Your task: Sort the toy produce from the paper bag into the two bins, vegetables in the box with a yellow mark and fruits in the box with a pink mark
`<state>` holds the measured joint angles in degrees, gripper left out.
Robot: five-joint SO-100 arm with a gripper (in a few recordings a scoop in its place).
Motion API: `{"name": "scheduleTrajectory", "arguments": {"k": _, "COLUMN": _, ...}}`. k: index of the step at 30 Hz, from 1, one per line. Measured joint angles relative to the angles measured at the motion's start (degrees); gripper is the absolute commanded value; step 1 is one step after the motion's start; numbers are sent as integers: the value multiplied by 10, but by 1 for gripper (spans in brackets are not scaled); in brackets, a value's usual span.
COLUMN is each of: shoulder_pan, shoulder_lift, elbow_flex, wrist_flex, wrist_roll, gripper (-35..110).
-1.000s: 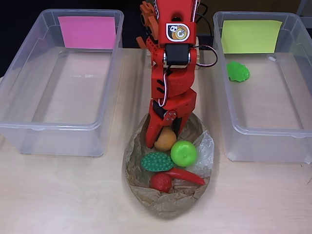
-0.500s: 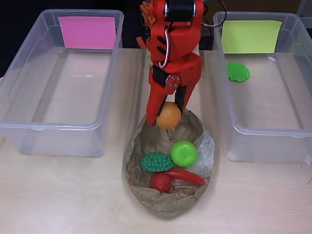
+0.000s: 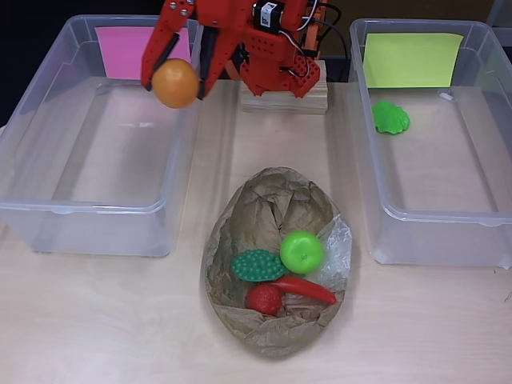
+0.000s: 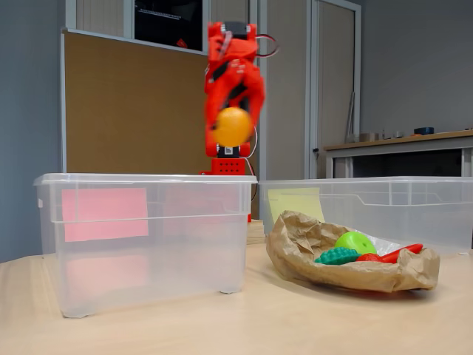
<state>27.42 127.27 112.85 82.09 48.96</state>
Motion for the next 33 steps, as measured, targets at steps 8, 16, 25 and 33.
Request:
{"name": "scheduleTrajectory", "arguments": {"k": 8, "shoulder_pan": 270, "shoulder_lift": -19, "elbow_flex": 98, "wrist_flex": -107, "wrist_roll": 8, "gripper": 22}}
{"name": "scheduleTrajectory", "arguments": {"k": 16, "shoulder_pan": 352, "shoulder_lift": -92, "elbow_flex": 234, "wrist_flex": -258, "wrist_roll": 51, "gripper": 29}}
{"name": "scheduleTrajectory", "arguments": {"k": 25, "shoulder_pan": 396, "shoulder_lift": -181, "elbow_flex": 290, "wrist_flex": -353, "wrist_roll": 73, "gripper": 43}}
{"name": "scheduleTrajectory", "arguments": {"k": 33, "shoulder_pan": 405, "shoulder_lift": -279, "elbow_flex": 255, "wrist_flex": -365, "wrist_roll": 60, "gripper": 49}}
